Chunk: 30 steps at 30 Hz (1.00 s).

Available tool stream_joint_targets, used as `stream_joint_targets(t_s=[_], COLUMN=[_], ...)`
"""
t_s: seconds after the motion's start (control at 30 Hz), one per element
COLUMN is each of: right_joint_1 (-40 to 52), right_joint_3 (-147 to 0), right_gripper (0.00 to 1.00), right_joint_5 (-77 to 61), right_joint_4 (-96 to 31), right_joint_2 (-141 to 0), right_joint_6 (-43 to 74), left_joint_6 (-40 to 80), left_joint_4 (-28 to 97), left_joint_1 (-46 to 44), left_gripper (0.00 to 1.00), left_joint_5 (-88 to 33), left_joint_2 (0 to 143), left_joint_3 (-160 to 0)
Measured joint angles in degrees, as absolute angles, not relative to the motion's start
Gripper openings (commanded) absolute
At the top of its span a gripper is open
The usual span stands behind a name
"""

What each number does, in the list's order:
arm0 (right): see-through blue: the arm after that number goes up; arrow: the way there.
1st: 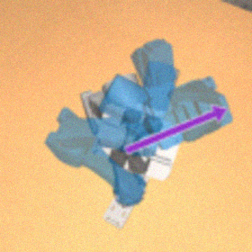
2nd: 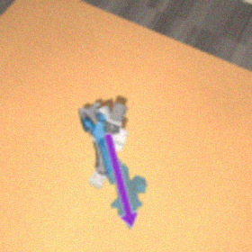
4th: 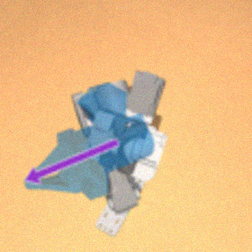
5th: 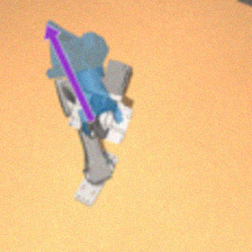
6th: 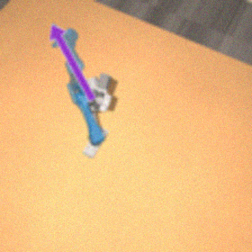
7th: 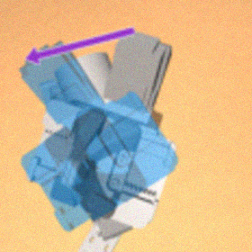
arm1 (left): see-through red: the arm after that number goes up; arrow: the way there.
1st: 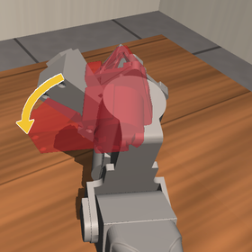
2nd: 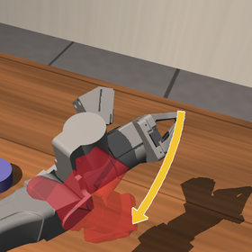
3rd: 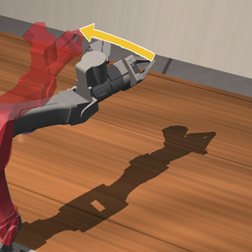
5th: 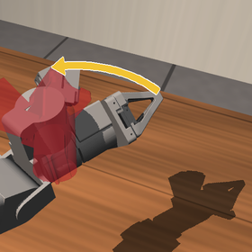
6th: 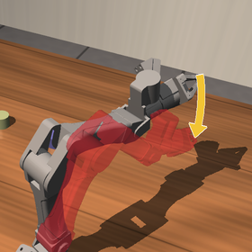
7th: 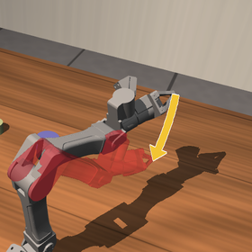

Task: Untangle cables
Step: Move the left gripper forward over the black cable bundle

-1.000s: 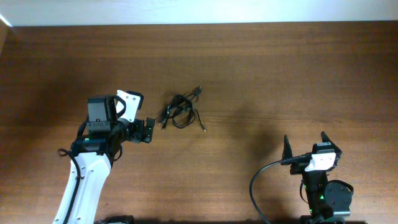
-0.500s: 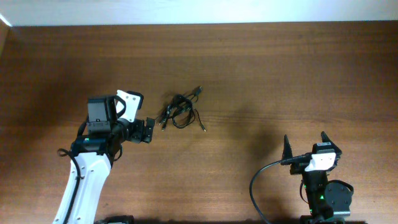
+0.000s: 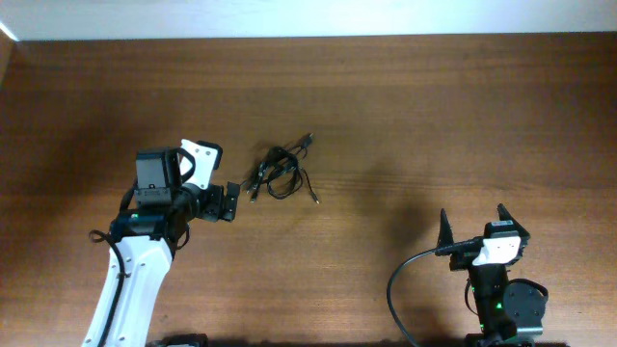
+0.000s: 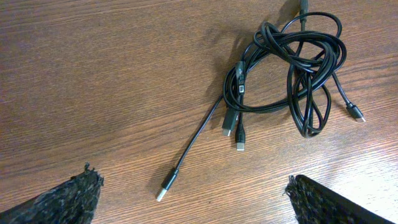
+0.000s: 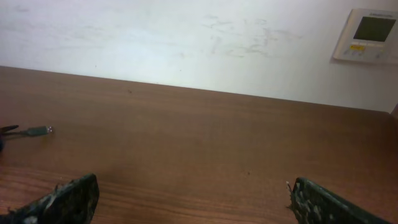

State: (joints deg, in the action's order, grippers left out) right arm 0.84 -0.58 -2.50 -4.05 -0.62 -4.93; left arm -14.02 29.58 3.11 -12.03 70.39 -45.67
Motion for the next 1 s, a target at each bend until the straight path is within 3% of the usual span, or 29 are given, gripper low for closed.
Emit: stream_joint_targets(t_s=[0.27, 0.5, 0.67, 1.0], right_joint_1=[0.84, 0.84, 0.84, 0.84], right_joint_3=[-0.58, -0.58, -0.58, -0.58], right_gripper=[0.99, 0.99, 0.99, 0.99], right_joint_5=[-2.5, -2.5, -2.5, -2.5], right_joint_4=[-4.05, -4.05, -4.05, -4.05], right_joint_2=[-0.62, -0.62, -0.62, -0.62], right_joint_6=[-4.93, -4.93, -4.95, -4.97], left_joint_6=[-14.0, -13.13, -9.58, -8.97], left_joint_4=[29.12, 29.43, 28.93, 28.45], left_joint_1=[3.09, -4.03, -4.45, -4.45], left_gripper=[0.99, 0.99, 0.99, 0.99], left_joint_5=[-12.05, -12.03, -11.99, -10.48], left_joint_2=[71.44, 84.82, 94.98, 98.65], left_joint_3=[-45.95, -57.76, -61.58, -61.73])
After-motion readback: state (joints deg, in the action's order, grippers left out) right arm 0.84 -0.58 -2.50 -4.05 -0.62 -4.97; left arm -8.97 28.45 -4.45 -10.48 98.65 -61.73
